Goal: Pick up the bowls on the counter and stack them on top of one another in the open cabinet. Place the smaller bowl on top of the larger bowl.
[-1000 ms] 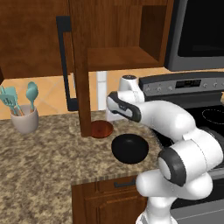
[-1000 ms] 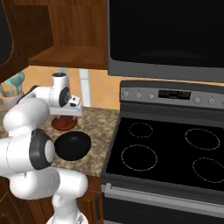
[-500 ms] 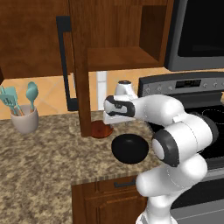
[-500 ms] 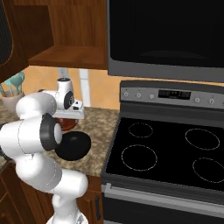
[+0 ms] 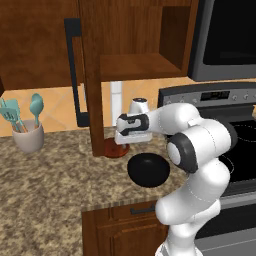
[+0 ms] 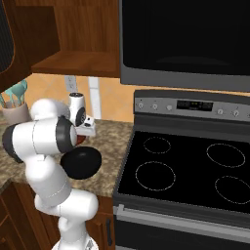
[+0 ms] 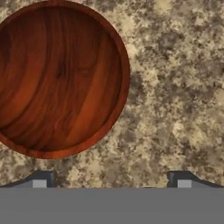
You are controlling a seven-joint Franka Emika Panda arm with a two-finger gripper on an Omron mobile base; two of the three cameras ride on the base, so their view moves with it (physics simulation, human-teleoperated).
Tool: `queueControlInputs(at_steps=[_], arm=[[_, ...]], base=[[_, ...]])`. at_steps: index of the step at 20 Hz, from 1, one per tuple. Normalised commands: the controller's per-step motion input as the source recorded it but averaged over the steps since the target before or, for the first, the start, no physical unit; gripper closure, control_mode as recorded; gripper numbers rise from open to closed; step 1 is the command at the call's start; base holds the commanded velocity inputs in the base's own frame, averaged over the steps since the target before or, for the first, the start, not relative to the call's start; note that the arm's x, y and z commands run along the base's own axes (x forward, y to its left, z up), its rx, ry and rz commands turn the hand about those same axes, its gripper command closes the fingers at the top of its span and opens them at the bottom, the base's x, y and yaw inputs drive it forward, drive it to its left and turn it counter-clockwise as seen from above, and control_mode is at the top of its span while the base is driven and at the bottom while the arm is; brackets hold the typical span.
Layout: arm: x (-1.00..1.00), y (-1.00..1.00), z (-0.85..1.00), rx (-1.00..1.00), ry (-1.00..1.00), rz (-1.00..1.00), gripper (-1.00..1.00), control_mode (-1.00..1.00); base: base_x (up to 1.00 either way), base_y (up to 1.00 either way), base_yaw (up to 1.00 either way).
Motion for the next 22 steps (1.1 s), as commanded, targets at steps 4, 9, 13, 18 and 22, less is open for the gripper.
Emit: queueControlInputs(at_steps=[4, 9, 13, 18, 22], arm=[[0.19, 0.00, -0.26, 0.03, 0.00, 0.00, -1.00, -1.00], [0.21, 0.14, -0.10, 0.00, -0.02, 0.00, -1.00, -1.00], [0.18, 0.13, -0.21, 0.00, -0.03, 0.00, -1.00, -1.00], [0.19, 0.02, -0.29, 0.00, -0.03, 0.00, -1.00, -1.00], [0.16, 0.05, -0.16, 0.00, 0.00, 0.00, 1.00, -1.00]], base=[[0.00, 0.00, 0.00], [0.00, 0.00, 0.00], [0.00, 0.00, 0.00], [0.00, 0.00, 0.00], [0.00, 0.00, 0.00]])
